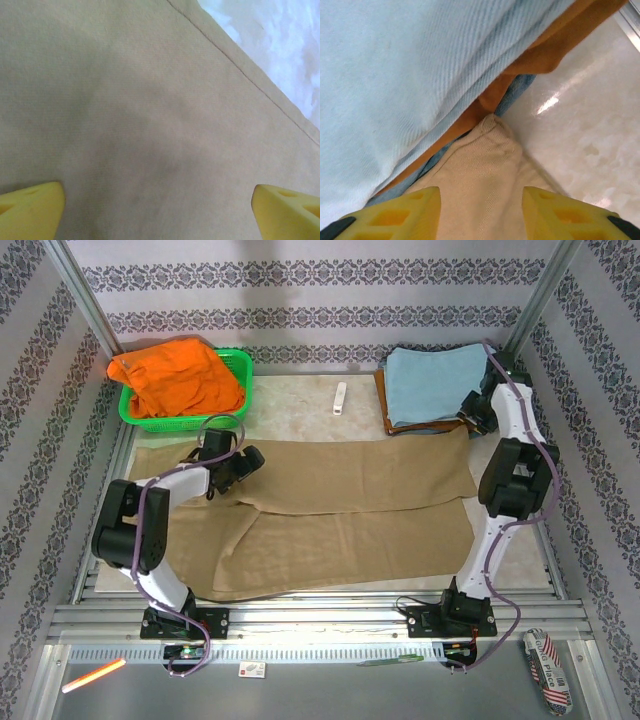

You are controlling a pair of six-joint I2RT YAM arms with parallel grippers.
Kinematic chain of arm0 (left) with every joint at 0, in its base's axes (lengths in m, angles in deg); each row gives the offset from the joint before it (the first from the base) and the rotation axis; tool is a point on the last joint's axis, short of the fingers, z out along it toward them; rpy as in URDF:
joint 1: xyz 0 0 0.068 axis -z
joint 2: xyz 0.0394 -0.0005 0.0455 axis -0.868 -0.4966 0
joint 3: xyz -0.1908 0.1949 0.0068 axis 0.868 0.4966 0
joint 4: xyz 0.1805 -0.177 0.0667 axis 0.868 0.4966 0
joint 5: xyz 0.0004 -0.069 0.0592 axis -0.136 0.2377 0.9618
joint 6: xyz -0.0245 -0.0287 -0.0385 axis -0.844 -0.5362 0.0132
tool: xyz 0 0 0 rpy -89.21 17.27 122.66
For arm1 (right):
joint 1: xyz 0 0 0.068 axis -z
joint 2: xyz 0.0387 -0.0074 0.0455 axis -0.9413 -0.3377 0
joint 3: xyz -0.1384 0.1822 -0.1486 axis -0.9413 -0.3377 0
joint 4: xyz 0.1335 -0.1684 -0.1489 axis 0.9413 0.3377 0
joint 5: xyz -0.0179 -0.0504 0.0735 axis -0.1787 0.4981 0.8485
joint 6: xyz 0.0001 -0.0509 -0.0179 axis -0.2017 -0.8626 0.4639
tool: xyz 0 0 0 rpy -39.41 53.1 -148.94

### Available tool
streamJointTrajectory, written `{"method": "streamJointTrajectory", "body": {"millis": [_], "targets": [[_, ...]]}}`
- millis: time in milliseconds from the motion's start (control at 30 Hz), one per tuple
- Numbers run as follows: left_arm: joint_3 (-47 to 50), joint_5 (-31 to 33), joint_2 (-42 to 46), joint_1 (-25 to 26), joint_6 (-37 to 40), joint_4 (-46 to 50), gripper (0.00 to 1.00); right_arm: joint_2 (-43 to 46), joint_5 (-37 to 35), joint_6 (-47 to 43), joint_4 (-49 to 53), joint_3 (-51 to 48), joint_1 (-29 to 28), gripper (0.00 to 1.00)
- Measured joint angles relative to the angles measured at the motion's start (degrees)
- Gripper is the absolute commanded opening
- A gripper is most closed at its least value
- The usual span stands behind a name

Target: Fold and stack the trousers

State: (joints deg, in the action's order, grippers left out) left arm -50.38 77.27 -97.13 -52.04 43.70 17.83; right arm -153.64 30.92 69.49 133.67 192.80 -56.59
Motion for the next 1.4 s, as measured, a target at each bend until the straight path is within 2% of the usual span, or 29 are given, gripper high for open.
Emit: {"method": "streamJointTrajectory", "body": {"millis": [67,167,267,367,600,900,1033,1133,1200,1300,1400], "targets": [[-0.96,-0.02,-1.44,-0.76,0.0,-0.02,0.96,5.14,0.04,0.52,-2.1,-6.36,-1.53,0.54],[-3.87,-0.09,-3.93,-1.55,-0.04,-0.13,0.96,16.59,0.94,1.7,-5.9,-20.09,-6.67,0.5],[-5.95,-0.31,-6.23,-2.34,-0.22,-0.9,0.95,24.02,3.74,3.1,-8.28,-29.92,-13.51,0.4],[-6.58,-1.01,-7.3,-3.48,-0.85,-2.62,0.95,22.34,8.02,4.26,-10.71,-34.18,-17.49,0.24],[-7.02,-2.25,-8.2,-5.33,-2.08,-4.48,0.94,7.15,9.77,3.5,-10.91,-33.97,-17.03,0.24],[-12.74,-3.13,-12.59,-7.96,-1.6,-4.85,0.95,-0.79,9.88,0.7,-7.48,-20.31,-14.97,0.24],[-13.97,-4.02,-13.31,-8.7,-0.52,-4.28,0.96,-2.97,10.23,0.09,-6.84,-18.18,-14.01,0.25],[-11.89,-4.68,-11.43,-8.74,-0.04,-4.26,1.0,-2.03,10.34,-0.35,-6.4,-18.62,-13.77,0.33],[-8.41,-4.79,-7.89,-8.79,0.13,-3.17,1.0,1.33,9.84,-0.33,-6.8,-21.44,-13.92,0.33],[-3.58,-4.55,-0.09,-9.07,0.37,0.76,1.0,11.19,8.5,-0.07,-6.84,-28.2,-15.65,0.33],[-0.61,-3.91,8.35,-9.05,0.57,3.19,1.0,22.21,6.88,1.44,-8.0,-35.21,-22.01,0.28]]}}
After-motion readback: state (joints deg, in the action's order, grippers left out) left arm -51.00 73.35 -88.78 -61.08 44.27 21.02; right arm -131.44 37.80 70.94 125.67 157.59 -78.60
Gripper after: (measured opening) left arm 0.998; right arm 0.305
